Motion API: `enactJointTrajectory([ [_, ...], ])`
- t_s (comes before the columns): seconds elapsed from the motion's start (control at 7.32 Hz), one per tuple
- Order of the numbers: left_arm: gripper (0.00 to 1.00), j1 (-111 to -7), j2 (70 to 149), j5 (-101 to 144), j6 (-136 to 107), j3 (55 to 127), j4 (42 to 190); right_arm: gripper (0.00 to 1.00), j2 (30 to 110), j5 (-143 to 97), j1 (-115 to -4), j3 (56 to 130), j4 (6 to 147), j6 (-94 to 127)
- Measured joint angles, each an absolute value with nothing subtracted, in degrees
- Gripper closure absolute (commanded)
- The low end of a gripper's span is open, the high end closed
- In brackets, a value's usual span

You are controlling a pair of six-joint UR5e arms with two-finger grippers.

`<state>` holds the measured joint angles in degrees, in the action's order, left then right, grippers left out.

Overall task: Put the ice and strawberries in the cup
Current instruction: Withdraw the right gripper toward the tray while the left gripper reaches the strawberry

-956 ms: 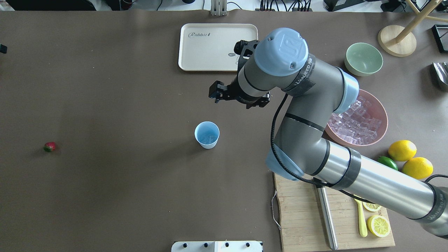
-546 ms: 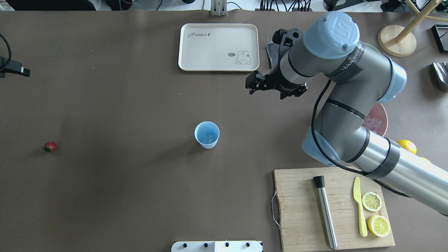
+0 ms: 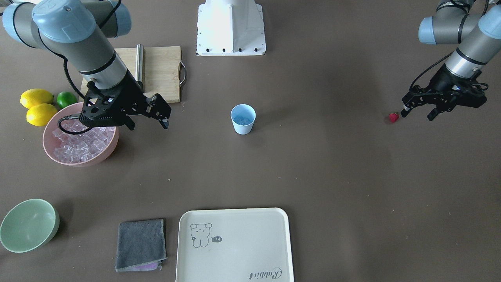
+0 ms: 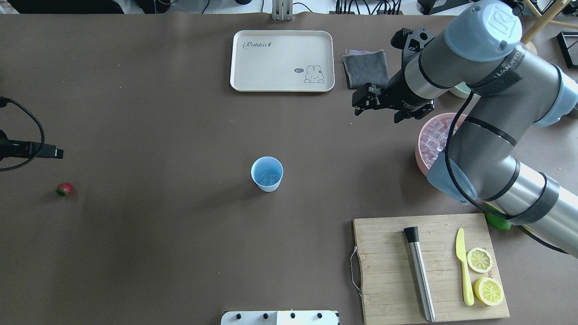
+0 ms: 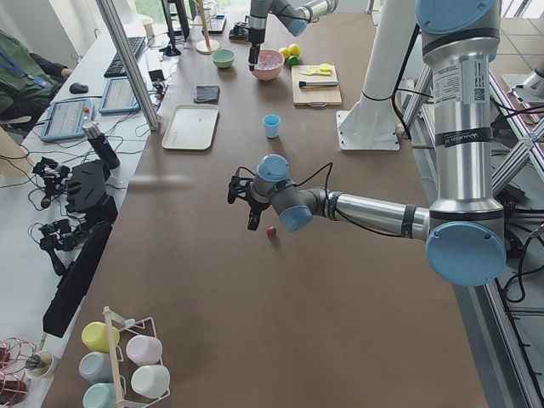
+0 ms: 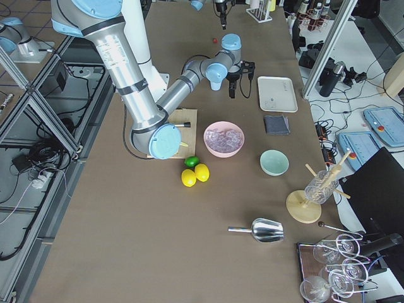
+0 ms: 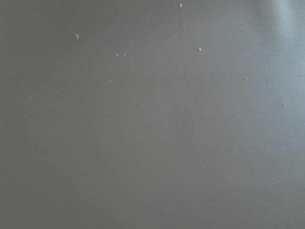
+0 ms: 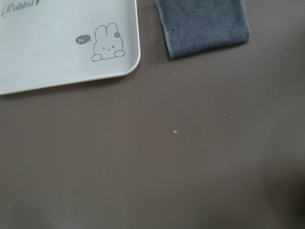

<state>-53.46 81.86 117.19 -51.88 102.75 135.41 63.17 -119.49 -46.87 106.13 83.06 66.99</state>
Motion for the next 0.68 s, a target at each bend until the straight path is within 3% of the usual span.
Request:
enactJointTrajectory([
  [0.68,0.06,-44.4,80.6,107.5,-52.1,101.1,135.5,0.00,64.2,-120.5,-47.6,106.5,82.7,65.8],
])
